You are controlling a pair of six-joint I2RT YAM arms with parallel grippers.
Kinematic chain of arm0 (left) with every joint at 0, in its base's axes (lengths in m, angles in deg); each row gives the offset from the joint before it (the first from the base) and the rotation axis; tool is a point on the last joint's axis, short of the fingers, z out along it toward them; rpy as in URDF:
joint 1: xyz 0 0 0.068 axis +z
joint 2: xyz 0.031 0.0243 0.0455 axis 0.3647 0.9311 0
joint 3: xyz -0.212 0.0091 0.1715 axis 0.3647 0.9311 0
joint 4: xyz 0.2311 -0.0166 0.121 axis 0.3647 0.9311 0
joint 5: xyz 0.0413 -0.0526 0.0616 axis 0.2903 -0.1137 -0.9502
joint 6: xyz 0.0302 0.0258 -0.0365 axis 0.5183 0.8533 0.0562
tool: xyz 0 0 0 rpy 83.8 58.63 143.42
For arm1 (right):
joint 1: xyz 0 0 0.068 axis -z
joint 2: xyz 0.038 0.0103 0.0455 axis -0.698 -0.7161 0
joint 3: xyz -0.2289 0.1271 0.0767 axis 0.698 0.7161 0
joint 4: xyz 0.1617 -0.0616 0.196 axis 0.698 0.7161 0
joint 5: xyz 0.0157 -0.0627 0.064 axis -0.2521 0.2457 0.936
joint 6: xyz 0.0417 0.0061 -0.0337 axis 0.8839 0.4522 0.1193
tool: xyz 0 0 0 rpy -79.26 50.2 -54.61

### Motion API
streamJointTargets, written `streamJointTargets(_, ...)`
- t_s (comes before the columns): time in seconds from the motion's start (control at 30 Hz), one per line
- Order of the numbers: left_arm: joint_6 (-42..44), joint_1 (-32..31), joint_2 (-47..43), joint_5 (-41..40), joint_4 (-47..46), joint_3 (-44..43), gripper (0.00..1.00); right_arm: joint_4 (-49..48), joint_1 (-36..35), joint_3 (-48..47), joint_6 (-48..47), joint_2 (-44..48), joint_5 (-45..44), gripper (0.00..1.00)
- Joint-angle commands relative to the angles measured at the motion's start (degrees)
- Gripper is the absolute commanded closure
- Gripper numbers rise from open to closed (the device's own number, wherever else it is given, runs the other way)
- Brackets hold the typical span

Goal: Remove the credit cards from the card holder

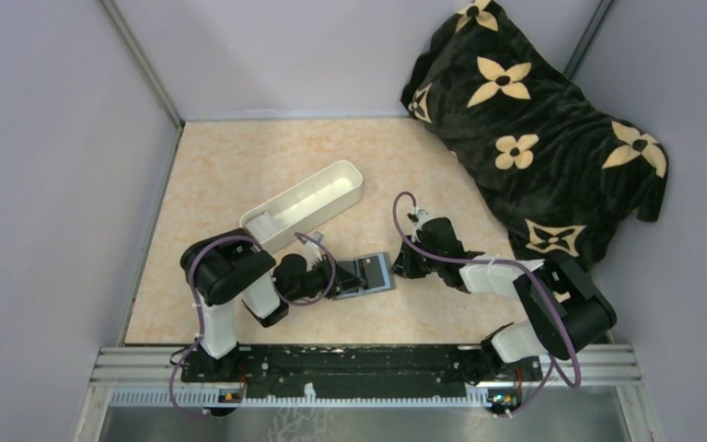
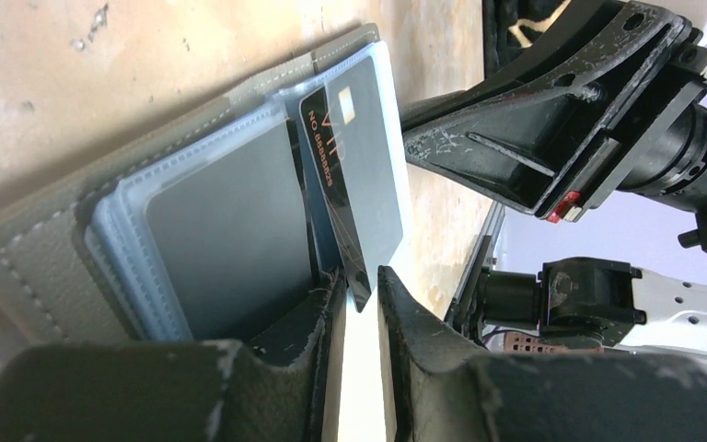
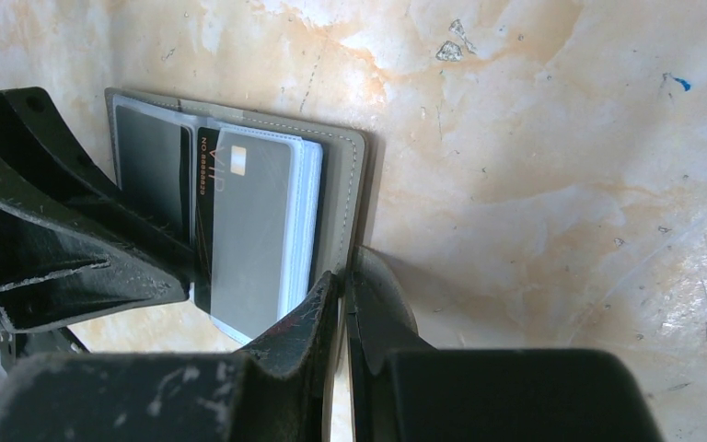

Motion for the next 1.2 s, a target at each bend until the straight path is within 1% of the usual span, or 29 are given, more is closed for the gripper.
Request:
streamJointTargets(0.0, 2.2, 0.4, 2.0, -1.5, -1.1, -1.3, 0.75, 1.3, -1.4, 1.2, 0.0, -2.0, 0.2, 0.92)
streamJointTargets(0.2, 1.3, 0.6, 4.5, -0.7, -5.1, -1.8, 0.76, 1.1, -1.6, 1.2, 0.0, -2.7, 0.1, 0.91)
streamJointTargets(0.33, 0.5, 0.6, 6.1, -0.1, -7.9, -1.6, 0.80, 1.0, -1.7, 1.0, 0.0, -3.1, 0.2, 0.92)
streamJointTargets(0.67, 0.2, 0.8, 7.9, 0.9, -10.4, -2.5, 0.81, 0.8, -2.3, 0.6, 0.1, -3.8, 0.1, 0.92)
streamJointTargets(0.73, -0.1, 0.8, 8.9, 1.3, -11.0, -3.1, 0.86, 0.9, -2.4, 0.6, 0.1, -3.8, 0.1, 0.92)
streamJointTargets(0.8, -0.4, 0.9, 9.3, 1.8, -11.7, -3.2, 0.95, 0.9, -2.4, 0.6, 0.1, -3.8, -0.1, 0.91)
streamJointTargets(0.87, -0.6, 0.9, 9.2, 1.9, -12.1, -2.8, 1.00, 0.8, -2.4, 0.7, 0.1, -4.0, -0.2, 0.91)
streamJointTargets(1.07, -0.1, 1.6, 7.0, 1.4, -12.0, 0.1, 1.00, 1.1, -2.4, 0.0, 0.1, -4.1, -0.5, 0.92)
streamJointTargets(1.17, -0.1, 1.9, 6.0, 1.4, -11.5, 1.6, 1.00, 2.9, -2.4, -0.7, -0.1, -0.8, -1.9, 0.92)
